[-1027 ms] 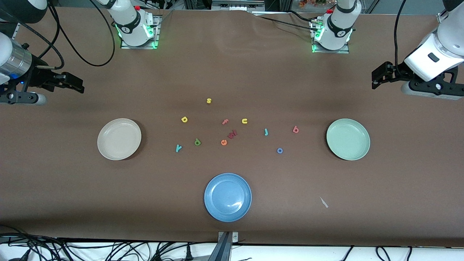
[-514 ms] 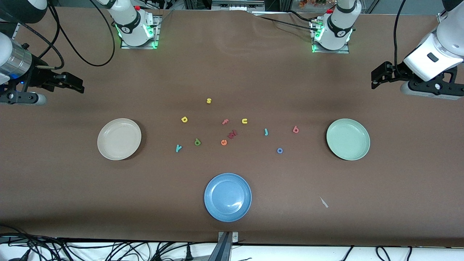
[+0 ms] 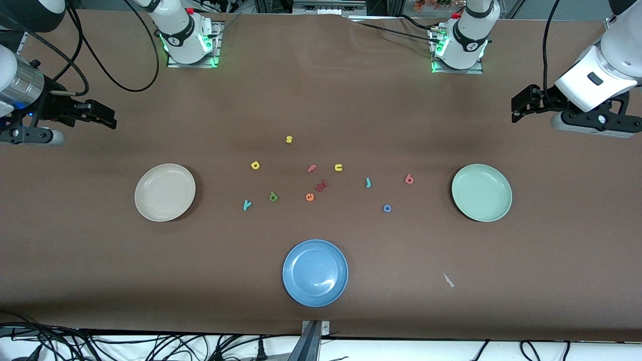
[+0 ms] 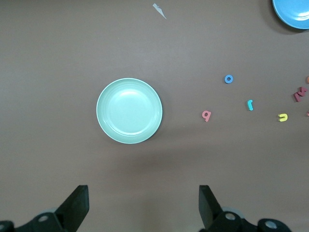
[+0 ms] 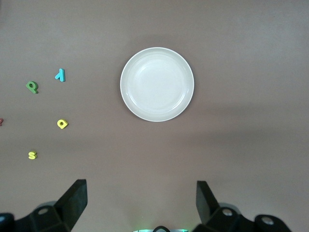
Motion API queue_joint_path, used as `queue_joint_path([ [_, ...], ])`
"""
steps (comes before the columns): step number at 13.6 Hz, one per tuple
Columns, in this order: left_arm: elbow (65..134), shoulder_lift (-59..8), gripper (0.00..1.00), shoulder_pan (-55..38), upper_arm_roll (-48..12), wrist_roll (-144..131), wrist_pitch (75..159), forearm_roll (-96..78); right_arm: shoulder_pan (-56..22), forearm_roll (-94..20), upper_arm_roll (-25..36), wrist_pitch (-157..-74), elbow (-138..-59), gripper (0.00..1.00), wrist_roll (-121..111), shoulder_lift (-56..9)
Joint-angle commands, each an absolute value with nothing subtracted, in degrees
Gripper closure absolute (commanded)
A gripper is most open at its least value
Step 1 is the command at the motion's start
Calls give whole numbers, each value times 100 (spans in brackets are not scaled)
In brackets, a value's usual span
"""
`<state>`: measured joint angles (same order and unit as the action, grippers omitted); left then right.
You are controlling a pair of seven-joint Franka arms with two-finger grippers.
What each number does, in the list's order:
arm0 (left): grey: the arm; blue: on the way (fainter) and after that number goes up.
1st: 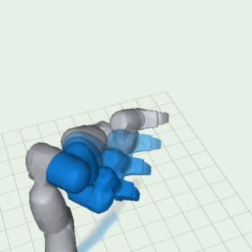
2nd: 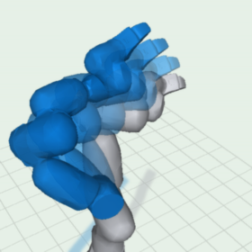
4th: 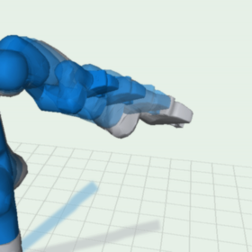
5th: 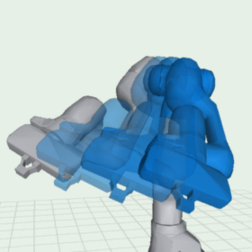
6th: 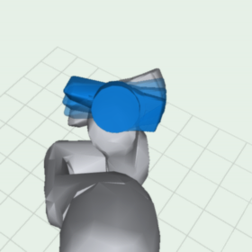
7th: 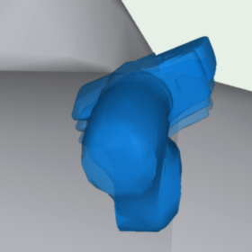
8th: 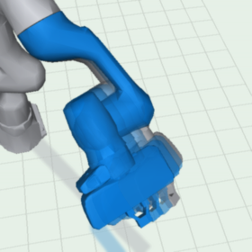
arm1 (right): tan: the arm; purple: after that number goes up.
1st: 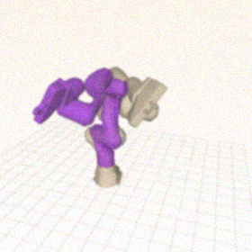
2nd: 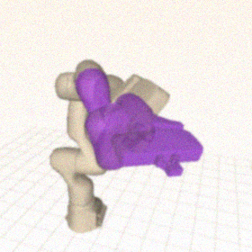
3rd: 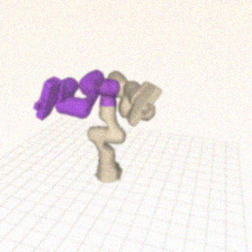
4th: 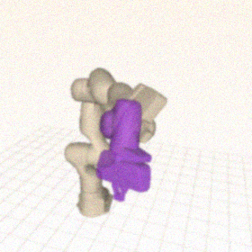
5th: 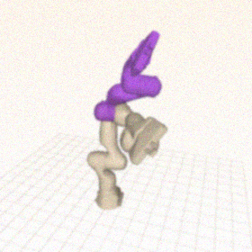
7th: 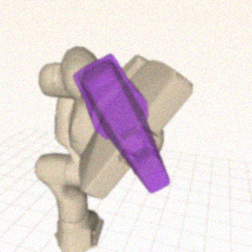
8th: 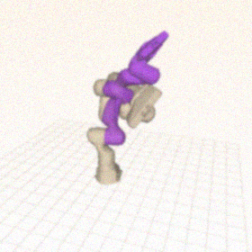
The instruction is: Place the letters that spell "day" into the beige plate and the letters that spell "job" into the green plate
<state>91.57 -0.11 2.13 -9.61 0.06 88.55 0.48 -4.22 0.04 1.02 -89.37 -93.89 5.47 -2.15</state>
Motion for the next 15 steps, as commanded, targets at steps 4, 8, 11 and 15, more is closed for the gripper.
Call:
queue_joint_path([
  [4, 9097, 0, 0, 211, -1037, -97, 8816, 62, -378, -79, 79, -8895, -9396, 0, 475, -193],
  [8, 9097, 0, 0, 228, -1011, -88, 8824, 53, -378, -79, 79, -8895, -9396, 0, 475, -202],
  [11, 9097, 9, 0, 228, -1011, -97, 8815, 44, -378, -79, 79, -8895, -9396, 0, 475, -211],
  [15, 9097, 9, 0, 264, -1011, -97, 8780, 44, -378, -88, 79, -8895, -9396, 0, 466, -211],
])
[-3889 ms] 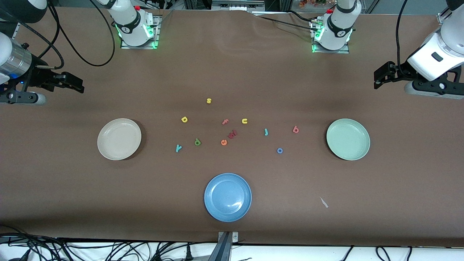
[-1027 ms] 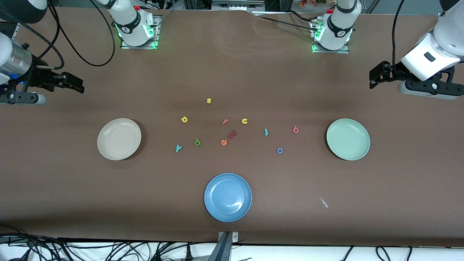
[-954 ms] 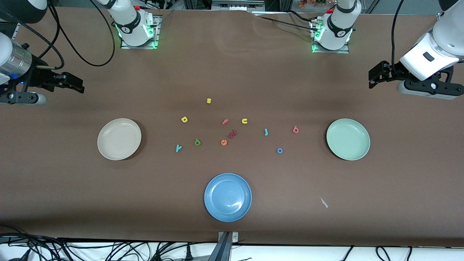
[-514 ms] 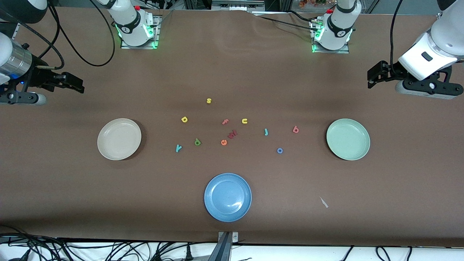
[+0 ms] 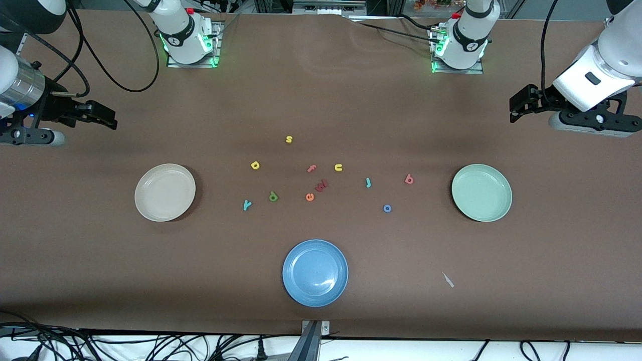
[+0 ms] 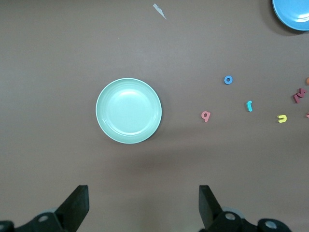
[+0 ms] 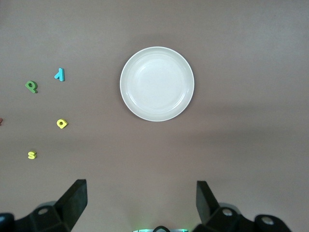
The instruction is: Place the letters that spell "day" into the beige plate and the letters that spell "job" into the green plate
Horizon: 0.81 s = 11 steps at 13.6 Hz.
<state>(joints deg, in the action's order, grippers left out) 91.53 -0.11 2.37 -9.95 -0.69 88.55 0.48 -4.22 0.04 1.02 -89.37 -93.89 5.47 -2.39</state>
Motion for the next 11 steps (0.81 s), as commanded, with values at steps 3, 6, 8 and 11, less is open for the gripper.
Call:
queue_joint_path([
  [3, 9097, 9, 0, 273, -1011, -184, 8771, 44, -378, -88, 79, -8895, -9396, 0, 466, -220],
  [6, 9097, -9, 0, 255, -1020, -176, 8771, 53, -378, -88, 79, -8895, -9396, 0, 466, -220],
  [8, 9097, 0, 0, 264, -1019, -176, 8780, 44, -378, -88, 79, -8895, -9396, 0, 466, -220],
  [11, 9097, -9, 0, 237, -1028, -185, 8780, 53, -378, -97, 79, -8895, -9396, 0, 457, -255],
])
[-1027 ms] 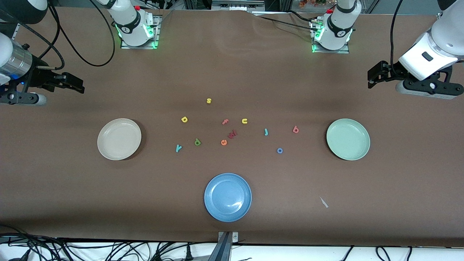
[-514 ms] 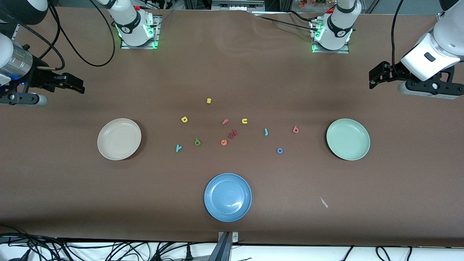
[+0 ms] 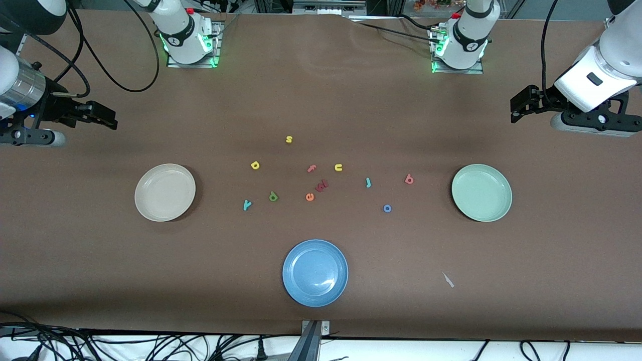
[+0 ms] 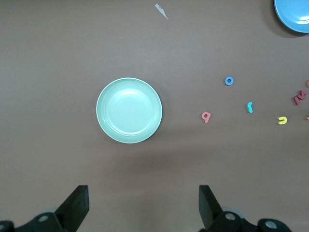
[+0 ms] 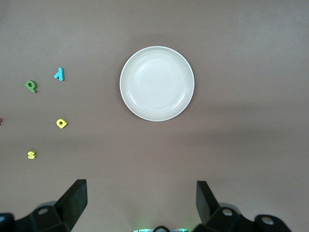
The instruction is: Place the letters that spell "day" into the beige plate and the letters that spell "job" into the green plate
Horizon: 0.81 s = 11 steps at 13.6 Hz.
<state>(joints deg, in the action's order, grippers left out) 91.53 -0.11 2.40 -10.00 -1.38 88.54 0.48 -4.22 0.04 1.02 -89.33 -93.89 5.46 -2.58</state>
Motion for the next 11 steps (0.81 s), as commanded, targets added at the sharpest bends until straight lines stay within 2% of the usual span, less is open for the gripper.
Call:
queue_joint_path([
  [1, 9097, -9, 0, 237, -1028, -185, 8780, 53, -378, -88, 79, -8895, -9396, 0, 457, -255],
  [11, 9097, 0, 0, 246, -1020, -185, 8780, 44, -483, -97, 62, -8895, -9378, 0, 334, -395],
])
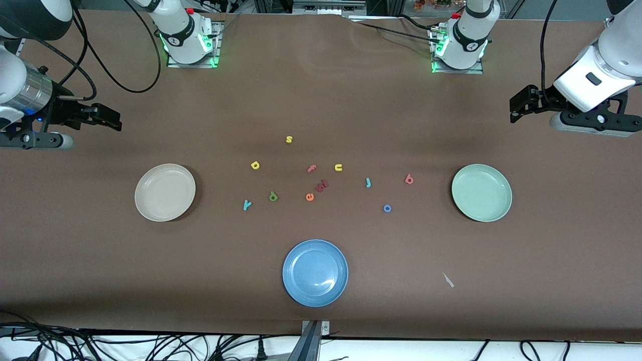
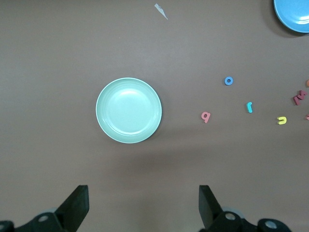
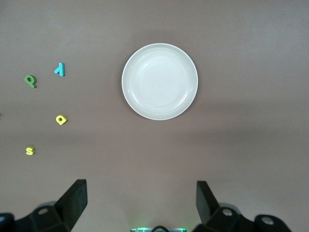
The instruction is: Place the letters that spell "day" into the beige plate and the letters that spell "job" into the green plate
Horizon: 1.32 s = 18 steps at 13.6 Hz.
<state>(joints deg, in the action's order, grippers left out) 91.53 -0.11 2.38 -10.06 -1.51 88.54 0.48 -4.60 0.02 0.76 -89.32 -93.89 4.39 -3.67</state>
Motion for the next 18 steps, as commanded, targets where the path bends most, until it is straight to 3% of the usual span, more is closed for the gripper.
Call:
queue_joint_path([
  [1, 9097, 0, 0, 246, -1011, -185, 8780, 53, -553, -105, 62, -8895, -9378, 0, 438, -396],
  [13, 9097, -79, 0, 211, -1019, -167, 8772, 53, -1467, -396, 62, -9193, -9492, 0, 1106, -800],
  [18, 9097, -509, 0, 97, -1020, -97, 8798, 9, -1854, -396, 62, -10027, -10010, 0, 1740, -835],
])
